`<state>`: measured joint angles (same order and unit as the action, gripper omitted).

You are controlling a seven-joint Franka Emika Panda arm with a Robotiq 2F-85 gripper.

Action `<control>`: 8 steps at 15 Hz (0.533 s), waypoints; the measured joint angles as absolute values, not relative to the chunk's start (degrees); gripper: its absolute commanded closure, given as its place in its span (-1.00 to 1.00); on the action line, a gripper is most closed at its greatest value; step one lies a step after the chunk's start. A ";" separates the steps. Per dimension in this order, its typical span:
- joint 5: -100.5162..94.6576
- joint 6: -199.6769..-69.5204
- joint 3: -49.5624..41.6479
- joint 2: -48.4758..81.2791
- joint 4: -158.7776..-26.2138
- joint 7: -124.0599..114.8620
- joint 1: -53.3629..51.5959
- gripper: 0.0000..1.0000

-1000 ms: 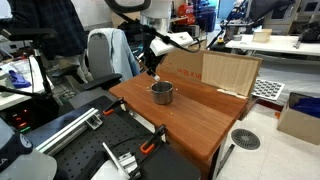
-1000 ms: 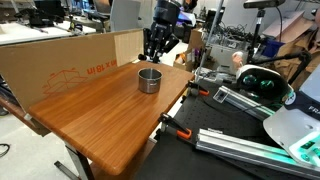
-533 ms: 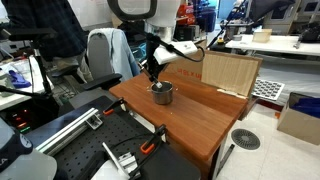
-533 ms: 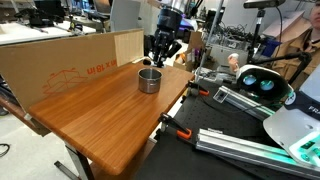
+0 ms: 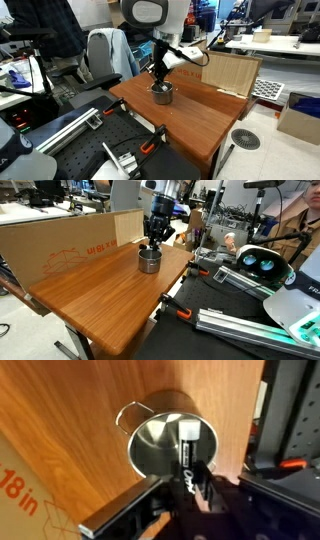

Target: Put the marker in the pot

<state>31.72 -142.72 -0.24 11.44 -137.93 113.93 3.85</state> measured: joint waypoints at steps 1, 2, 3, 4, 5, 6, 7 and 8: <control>31.18 -142.72 -0.03 12.17 -137.12 113.84 3.86 0.90; 30.64 -142.72 0.23 12.88 -136.35 113.72 3.86 0.90; 30.30 -142.72 0.52 13.51 -135.69 113.64 3.86 0.90; 29.81 -142.72 0.75 14.17 -135.09 113.45 3.86 0.90; 29.24 -142.72 0.93 14.79 -134.58 113.23 3.87 0.90; 28.57 -142.72 1.06 15.35 -134.14 112.93 3.89 0.90; 28.04 -142.72 1.22 15.87 -133.76 112.59 3.91 0.90; 27.53 -142.72 1.38 16.32 -133.42 112.25 3.92 0.90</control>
<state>27.53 -142.72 1.38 16.32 -133.42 112.25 3.92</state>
